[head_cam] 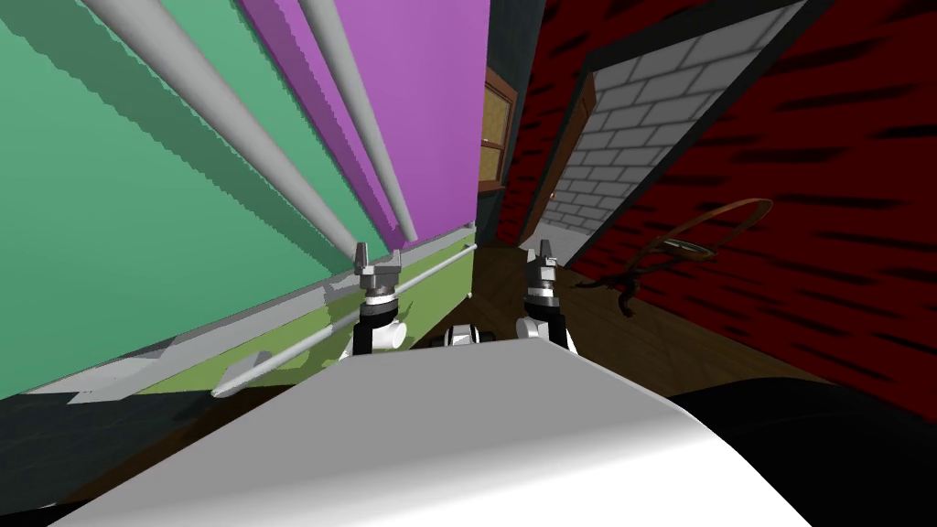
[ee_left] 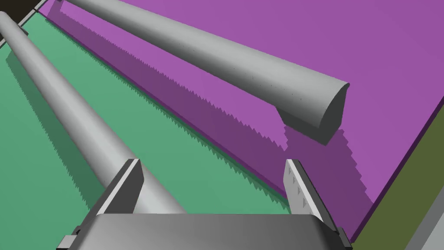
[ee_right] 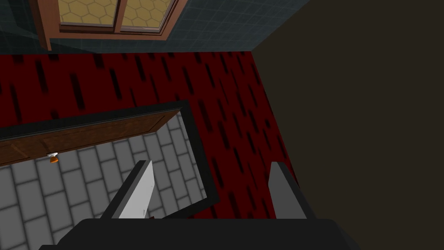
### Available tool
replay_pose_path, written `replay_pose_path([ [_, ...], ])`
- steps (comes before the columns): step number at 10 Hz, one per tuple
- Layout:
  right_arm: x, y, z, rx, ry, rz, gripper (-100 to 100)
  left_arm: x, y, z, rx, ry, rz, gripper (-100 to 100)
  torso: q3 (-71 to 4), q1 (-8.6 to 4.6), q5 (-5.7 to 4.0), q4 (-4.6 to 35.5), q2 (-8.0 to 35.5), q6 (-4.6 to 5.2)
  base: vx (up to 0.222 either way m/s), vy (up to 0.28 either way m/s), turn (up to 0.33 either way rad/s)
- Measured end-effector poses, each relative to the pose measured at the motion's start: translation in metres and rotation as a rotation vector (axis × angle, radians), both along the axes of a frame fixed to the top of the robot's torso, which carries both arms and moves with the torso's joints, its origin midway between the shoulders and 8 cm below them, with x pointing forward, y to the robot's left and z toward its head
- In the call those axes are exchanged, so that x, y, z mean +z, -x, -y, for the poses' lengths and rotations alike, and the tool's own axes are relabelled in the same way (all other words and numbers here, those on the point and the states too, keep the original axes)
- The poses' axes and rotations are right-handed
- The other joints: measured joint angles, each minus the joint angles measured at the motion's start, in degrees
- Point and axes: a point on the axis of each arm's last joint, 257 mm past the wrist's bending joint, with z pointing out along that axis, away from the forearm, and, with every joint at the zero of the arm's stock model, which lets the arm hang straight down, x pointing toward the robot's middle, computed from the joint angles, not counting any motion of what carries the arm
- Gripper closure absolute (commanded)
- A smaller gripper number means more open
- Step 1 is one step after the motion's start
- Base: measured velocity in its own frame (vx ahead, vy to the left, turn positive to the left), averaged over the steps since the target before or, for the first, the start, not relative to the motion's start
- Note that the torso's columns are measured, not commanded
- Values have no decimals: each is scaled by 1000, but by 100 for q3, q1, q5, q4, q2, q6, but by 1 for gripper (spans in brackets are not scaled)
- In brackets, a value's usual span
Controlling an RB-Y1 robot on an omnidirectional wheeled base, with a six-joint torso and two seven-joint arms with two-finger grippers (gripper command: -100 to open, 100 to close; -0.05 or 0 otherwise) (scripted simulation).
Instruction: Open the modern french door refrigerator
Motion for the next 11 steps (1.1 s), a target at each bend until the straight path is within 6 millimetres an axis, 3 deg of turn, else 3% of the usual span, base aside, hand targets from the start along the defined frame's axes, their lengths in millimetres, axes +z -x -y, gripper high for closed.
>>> replay_pose_path([
  [7,0,0,0,0,0,0,0,-17,-18,15,-21,103,-12,-100,13,9,3,6,19,0,81,-3,-53],
  [11,0,0,0,0,0,0,0,-5,-17,16,-23,105,-10,-100,-1,3,1,0,-2,0,36,-1,7],
])
